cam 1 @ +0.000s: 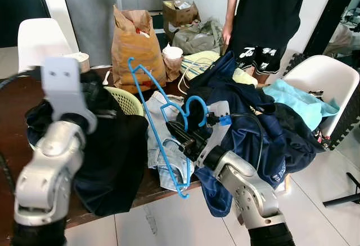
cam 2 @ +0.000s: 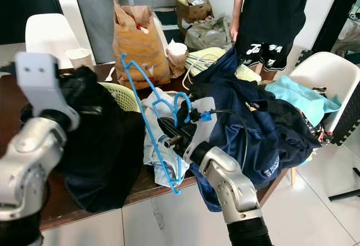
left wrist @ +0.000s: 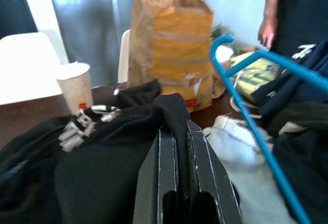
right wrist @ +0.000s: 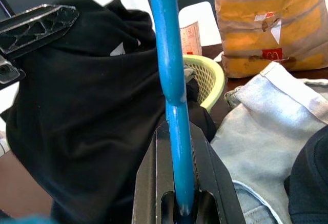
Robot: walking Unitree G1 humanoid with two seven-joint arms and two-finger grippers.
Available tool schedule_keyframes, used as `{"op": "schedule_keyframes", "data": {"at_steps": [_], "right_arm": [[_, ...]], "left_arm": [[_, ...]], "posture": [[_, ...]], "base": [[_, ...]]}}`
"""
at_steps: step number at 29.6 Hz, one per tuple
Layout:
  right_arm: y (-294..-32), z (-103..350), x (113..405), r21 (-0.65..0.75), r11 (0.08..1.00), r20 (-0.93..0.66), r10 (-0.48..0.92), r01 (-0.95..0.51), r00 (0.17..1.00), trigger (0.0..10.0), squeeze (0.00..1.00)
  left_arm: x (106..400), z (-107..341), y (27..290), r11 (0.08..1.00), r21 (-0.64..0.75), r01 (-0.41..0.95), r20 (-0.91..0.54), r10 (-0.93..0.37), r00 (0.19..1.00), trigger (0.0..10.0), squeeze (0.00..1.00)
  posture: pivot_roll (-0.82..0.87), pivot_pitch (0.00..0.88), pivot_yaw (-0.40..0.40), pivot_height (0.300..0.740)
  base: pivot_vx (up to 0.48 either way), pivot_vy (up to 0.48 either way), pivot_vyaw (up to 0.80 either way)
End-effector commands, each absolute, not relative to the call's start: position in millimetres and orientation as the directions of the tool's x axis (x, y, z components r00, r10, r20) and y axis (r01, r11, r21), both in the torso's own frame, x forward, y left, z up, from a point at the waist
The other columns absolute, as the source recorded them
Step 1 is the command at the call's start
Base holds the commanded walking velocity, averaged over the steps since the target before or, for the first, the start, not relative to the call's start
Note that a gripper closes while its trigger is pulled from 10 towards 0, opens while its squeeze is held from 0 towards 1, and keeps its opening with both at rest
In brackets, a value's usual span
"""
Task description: Hang hanger
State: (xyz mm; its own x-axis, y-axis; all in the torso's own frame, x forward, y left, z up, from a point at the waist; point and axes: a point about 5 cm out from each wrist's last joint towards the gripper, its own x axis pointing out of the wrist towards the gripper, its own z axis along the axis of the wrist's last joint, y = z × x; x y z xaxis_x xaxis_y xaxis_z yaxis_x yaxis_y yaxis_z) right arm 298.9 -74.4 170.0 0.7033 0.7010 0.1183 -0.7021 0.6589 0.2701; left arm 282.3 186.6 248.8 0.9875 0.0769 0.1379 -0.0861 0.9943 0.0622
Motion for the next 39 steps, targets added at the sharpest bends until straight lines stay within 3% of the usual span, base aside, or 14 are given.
{"op": "schedule_keyframes", "data": {"at_steps": [1, 4, 6, 8, 13, 17, 25, 31, 32, 34, 35, 36, 37, 39], "right_arm": [[-74.5, 170.2, 300.7, 0.282, 0.657, 0.116, 0.700, -0.699, 0.704, 10.0, 0.00], [-74.3, 170.1, 301.0, 0.282, 0.656, 0.115, 0.701, -0.700, 0.704, 10.0, 0.00], [-73.6, 169.7, 302.1, 0.284, 0.655, 0.114, 0.702, -0.700, 0.703, 10.0, 0.00], [-73.2, 169.3, 302.8, 0.285, 0.654, 0.113, 0.703, -0.701, 0.702, 10.0, 0.00], [-72.7, 169.2, 303.3, 0.286, 0.653, 0.113, 0.703, -0.701, 0.702, 10.0, 0.00], [-72.1, 168.7, 303.7, 0.288, 0.652, 0.113, 0.705, -0.702, 0.701, 10.0, 0.00], [-71.9, 167.9, 304.4, 0.293, 0.651, 0.114, 0.704, -0.700, 0.701, 10.0, 0.00], [-71.9, 167.7, 305.2, 0.297, 0.651, 0.113, 0.702, -0.698, 0.703, 10.0, 0.00], [-72.0, 167.6, 305.4, 0.298, 0.652, 0.112, 0.701, -0.697, 0.704, 10.0, 0.00], [-72.0, 167.6, 305.4, 0.298, 0.652, 0.112, 0.701, -0.697, 0.704, 10.0, 0.00], [-72.0, 167.3, 305.3, 0.300, 0.653, 0.110, 0.700, -0.695, 0.706, 10.0, 0.00], [-72.0, 167.3, 305.3, 0.300, 0.653, 0.110, 0.700, -0.695, 0.706, 10.0, 0.00], [-72.0, 166.9, 305.3, 0.302, 0.654, 0.109, 0.699, -0.694, 0.707, 10.0, 0.00], [-72.0, 166.9, 305.3, 0.302, 0.654, 0.109, 0.699, -0.694, 0.707, 10.0, 0.00]], "left_arm": [[277.7, 252.5, 199.4, 0.983, 0.089, -0.159, 0.152, 0.144, 0.978, 0.0, 0.00], [275.4, 261.9, 211.7, 0.969, 0.101, -0.224, 0.197, 0.201, 0.959, 0.0, 0.00], [261.3, 295.8, 252.2, 0.881, 0.157, -0.447, 0.348, 0.374, 0.860, 0.0, 0.00], [246.7, 318.9, 274.3, 0.792, 0.200, -0.576, 0.444, 0.450, 0.774, 0.0, 0.00], [241.0, 329.3, 277.2, 0.751, 0.279, -0.598, 0.486, 0.427, 0.762, 0.0, 0.00], [239.7, 336.0, 254.8, 0.732, 0.381, -0.565, 0.538, 0.321, 0.780, 0.0, 0.00], [234.1, 342.0, 263.7, 0.677, 0.393, -0.622, 0.566, 0.355, 0.744, 0.0, 0.00], [246.9, 323.2, 251.3, 0.738, 0.428, -0.521, 0.488, 0.296, 0.821, 0.0, 0.00], [260.7, 300.6, 226.2, 0.818, 0.463, -0.341, 0.379, 0.165, 0.911, 0.0, 0.00], [260.7, 300.6, 226.2, 0.818, 0.463, -0.341, 0.379, 0.165, 0.911, 0.0, 0.00], [269.2, 277.5, 196.9, 0.851, 0.507, -0.134, 0.260, -0.003, 0.966, 0.0, 0.00], [269.2, 277.5, 196.9, 0.851, 0.507, -0.134, 0.260, -0.003, 0.966, 0.0, 0.00], [271.6, 257.2, 174.1, 0.844, 0.535, 0.043, 0.154, -0.148, 0.977, 0.0, 0.00], [271.6, 257.2, 174.1, 0.844, 0.535, 0.043, 0.154, -0.148, 0.977, 0.0, 0.00]], "posture": [[0.02, 0.000, -0.047, 0.740], [0.03, 0.000, -0.049, 0.740], [0.03, 0.000, -0.047, 0.740], [0.03, 0.000, -0.045, 0.740], [0.03, 0.000, -0.045, 0.740], [0.03, 0.000, -0.044, 0.740], [0.04, 0.000, -0.040, 0.740], [0.03, 0.000, -0.036, 0.740], [0.03, 0.000, -0.034, 0.740], [0.03, 0.000, -0.034, 0.740], [0.03, 0.000, -0.032, 0.740], [0.03, 0.000, -0.032, 0.740], [0.03, 0.000, -0.030, 0.740], [0.03, 0.000, -0.030, 0.740]], "base": [[0.000, 0.000, 0.00], [0.000, 0.000, 0.00], [0.000, 0.000, 0.00], [0.000, 0.000, 0.00], [0.000, 0.000, 0.00], [0.000, 0.000, 0.00], [0.000, 0.000, 0.00], [0.000, 0.000, 0.00], [0.000, 0.000, 0.00], [0.000, 0.000, 0.00], [0.000, 0.000, 0.00], [0.000, 0.000, 0.00], [0.000, 0.000, 0.00], [0.000, 0.000, 0.00]]}}
